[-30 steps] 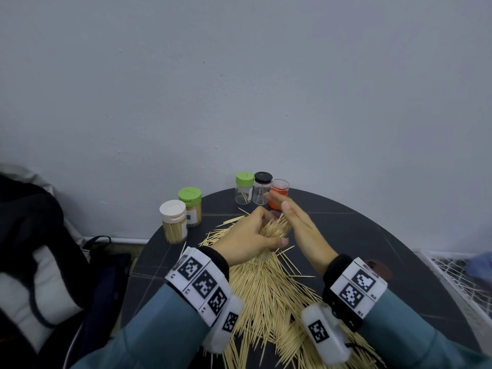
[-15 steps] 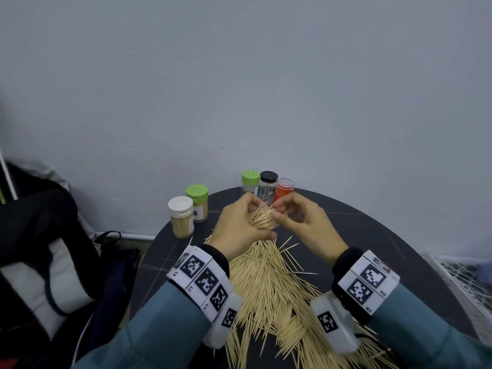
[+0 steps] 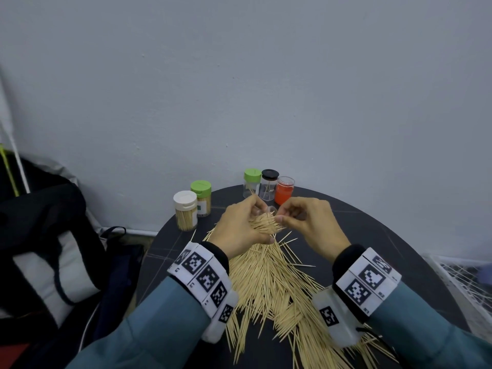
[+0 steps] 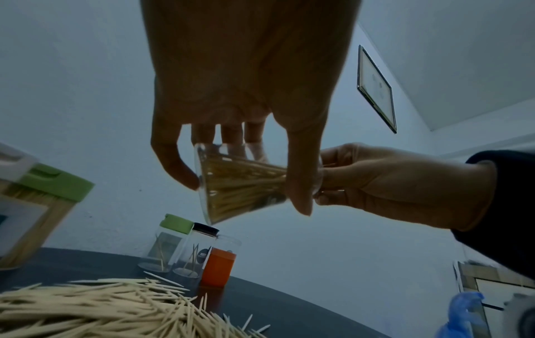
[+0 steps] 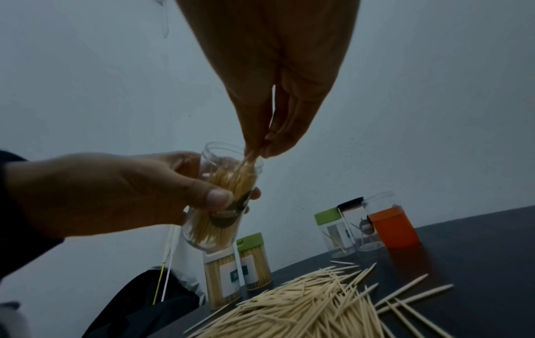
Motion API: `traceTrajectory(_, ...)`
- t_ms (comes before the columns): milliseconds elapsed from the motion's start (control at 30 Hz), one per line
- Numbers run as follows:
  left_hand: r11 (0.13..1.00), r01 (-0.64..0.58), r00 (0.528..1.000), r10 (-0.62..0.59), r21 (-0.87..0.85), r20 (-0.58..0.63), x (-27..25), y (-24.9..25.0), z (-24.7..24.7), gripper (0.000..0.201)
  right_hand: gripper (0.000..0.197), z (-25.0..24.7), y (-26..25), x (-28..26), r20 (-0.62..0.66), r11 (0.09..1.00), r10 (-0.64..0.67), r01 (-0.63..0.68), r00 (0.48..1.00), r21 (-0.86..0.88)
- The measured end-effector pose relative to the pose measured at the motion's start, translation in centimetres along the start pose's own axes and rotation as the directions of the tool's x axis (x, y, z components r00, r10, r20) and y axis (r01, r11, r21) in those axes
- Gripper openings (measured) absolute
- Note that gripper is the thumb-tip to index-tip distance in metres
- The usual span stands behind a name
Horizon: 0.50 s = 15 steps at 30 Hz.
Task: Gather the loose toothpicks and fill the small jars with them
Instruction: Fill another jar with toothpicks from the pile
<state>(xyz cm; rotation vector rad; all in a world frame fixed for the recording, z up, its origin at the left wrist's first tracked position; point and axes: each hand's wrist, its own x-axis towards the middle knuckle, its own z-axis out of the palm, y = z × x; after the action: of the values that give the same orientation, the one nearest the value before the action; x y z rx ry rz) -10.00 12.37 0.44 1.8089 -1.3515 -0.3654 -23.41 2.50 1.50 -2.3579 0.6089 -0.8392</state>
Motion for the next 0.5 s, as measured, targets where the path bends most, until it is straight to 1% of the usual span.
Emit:
traceTrajectory(67,1.0,0.007,1.0,-0.007,-0.006,-0.01,0.0,0.1,0.2,0.052,0.004,-0.3,-0.3,-0.3,0.088,1.0,-0.01,0.01,0.996,0.001)
traceTrajectory(100,1.0,0.008,1.0,-0.008,-0.007,-0.008,0.0,0.2,0.3,0.052,0.004,-0.5,-0.4,-0.5,0.094,1.0,-0.014,0.014,0.996,-0.002)
traceTrajectory(133,1.0,0.006,1.0,-0.006,-0.008,0.001,0.0,0.2,0.4,0.052,0.004,-0.6,-0.4,-0.5,0.07,1.0,-0.012,0.013,0.997,-0.01)
traceTrajectory(233,1.0,-0.014,0.999,0.015,-0.02,0.042,0.0,0.5,0.8,0.052,0.003,-1.0,-0.1,-0.4,-0.055,0.998,0.002,-0.005,0.998,-0.059)
traceTrajectory(267,1.0,-0.018,0.999,0.02,-0.025,0.046,-0.1,0.5,0.8,0.051,0.003,-1.1,0.0,-0.4,-0.073,0.996,0.005,-0.012,0.997,-0.088)
traceTrajectory(300,0.999,-0.022,0.999,0.024,-0.033,0.044,-0.1,0.6,0.9,0.05,0.003,-1.2,0.2,-0.4,-0.064,0.993,0.01,-0.017,0.998,-0.117)
traceTrajectory(367,0.999,-0.026,0.999,0.027,-0.043,0.038,-0.1,0.6,0.8,0.047,0.004,-1.4,0.2,-0.7,0.015,0.988,0.032,-0.029,0.999,-0.152)
traceTrajectory(433,0.999,-0.019,0.999,0.021,-0.036,0.043,-0.1,0.6,0.8,0.046,0.005,-1.5,0.1,-0.9,0.095,0.989,0.063,-0.05,0.993,-0.138)
traceTrajectory(500,0.999,-0.009,0.998,0.011,-0.031,0.058,-0.1,0.5,0.8,0.046,0.007,-1.6,0.0,-1.0,0.123,0.993,0.082,-0.071,0.989,-0.097)
